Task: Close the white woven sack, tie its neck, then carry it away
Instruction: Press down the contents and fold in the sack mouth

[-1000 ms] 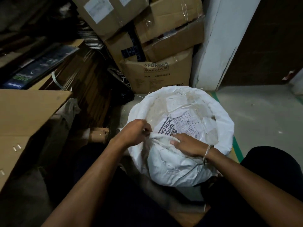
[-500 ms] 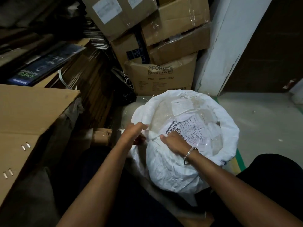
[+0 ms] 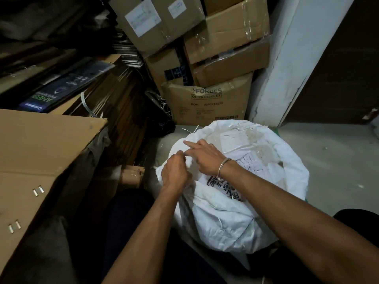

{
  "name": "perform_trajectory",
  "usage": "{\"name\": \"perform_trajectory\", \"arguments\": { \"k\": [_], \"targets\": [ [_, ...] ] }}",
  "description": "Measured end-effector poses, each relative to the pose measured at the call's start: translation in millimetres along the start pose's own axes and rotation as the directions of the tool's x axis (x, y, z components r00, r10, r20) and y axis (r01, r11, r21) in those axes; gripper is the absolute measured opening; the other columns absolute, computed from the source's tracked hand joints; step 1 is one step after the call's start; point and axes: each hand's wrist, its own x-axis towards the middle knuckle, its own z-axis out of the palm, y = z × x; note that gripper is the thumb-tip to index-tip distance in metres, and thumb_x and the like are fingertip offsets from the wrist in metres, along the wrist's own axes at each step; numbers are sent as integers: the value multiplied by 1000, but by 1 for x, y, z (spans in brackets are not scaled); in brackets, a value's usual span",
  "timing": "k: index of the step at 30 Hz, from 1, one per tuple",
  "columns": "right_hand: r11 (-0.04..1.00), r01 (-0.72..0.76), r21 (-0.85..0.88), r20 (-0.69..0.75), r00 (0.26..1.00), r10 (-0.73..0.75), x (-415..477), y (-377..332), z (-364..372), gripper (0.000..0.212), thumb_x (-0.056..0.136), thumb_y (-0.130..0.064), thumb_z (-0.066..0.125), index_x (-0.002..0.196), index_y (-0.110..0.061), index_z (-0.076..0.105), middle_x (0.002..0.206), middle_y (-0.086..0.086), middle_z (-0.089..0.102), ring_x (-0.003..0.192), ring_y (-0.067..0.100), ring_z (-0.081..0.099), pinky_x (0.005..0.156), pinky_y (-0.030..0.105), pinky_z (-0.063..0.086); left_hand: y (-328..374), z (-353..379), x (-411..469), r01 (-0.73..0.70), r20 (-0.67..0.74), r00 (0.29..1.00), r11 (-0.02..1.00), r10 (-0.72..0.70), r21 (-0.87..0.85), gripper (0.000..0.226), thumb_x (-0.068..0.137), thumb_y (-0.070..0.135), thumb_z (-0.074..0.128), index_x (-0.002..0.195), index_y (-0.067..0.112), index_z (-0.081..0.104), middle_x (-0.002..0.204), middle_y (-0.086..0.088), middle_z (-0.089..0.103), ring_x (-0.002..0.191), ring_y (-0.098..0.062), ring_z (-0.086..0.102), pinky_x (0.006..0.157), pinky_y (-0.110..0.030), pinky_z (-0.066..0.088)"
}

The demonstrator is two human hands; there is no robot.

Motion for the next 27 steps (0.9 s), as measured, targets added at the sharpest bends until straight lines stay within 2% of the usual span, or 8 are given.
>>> {"name": "perform_trajectory", "arguments": {
  "k": [2,5,10,14,16,19,22,27],
  "targets": [
    [998,-3,61,-51,999,6,12,2,-1,43,80,-4,61,111,-33,70,106,-2,56,105,27,56,77,34,42,0,-12,8,207,157,973,938,-168,-280,44,70,18,83,106,14,58,99,-4,64,93,-26,64,75,-35,53],
    [988,-45,148,-177,982,72,26,2,-6,28,81,-10,69,100,-29,77,95,1,63,97,22,62,73,27,42,5,-33,21,510,391,860,533,-328,-675,24,76,14,77,97,7,68,87,-8,66,77,-23,64,64,-29,50],
    [896,-48,442,117,993,-5,57,24,-25,50,72,5,56,111,-19,77,108,-1,77,89,4,65,73,9,46,-4,-35,46,392,282,909,863,-308,-318,25,72,5,84,91,4,68,84,-9,67,67,-15,61,50,-23,45],
    [972,-51,231,176,984,10,91,52,-41,64,68,-9,47,118,-42,71,137,-7,63,129,19,50,106,38,41,-4,-26,54,78,-29,997,993,-76,93,33,81,1,75,109,15,64,101,-4,66,86,-23,62,71,-36,56],
    [997,16,77,290,956,-38,104,54,-37,69,71,-9,48,127,-46,64,141,-7,59,135,21,45,104,43,38,-2,-22,57,9,-20,1000,983,-6,181,36,82,2,74,112,18,61,98,0,62,83,-20,57,71,-34,54],
    [998,59,-16,298,953,-51,113,55,-23,55,73,-11,65,121,-38,68,118,-5,67,116,20,59,89,34,46,6,-23,73,86,183,979,996,-86,8,51,76,11,83,120,15,58,109,-2,61,90,-17,57,73,-30,52],
    [996,-17,86,68,998,11,118,62,-11,24,65,-33,81,80,-32,63,89,-3,61,91,20,62,67,23,37,15,-34,97,307,383,908,892,-170,-332,30,75,22,83,96,8,67,85,-6,61,77,-15,57,67,-27,44],
    [983,37,180,53,997,-48,121,81,-13,21,62,-34,76,79,-29,65,90,-9,64,87,13,57,72,29,43,5,-12,117,-39,2,999,997,39,-63,4,69,10,73,68,8,69,63,-4,64,63,-20,62,50,-28,38]
  ]
}}
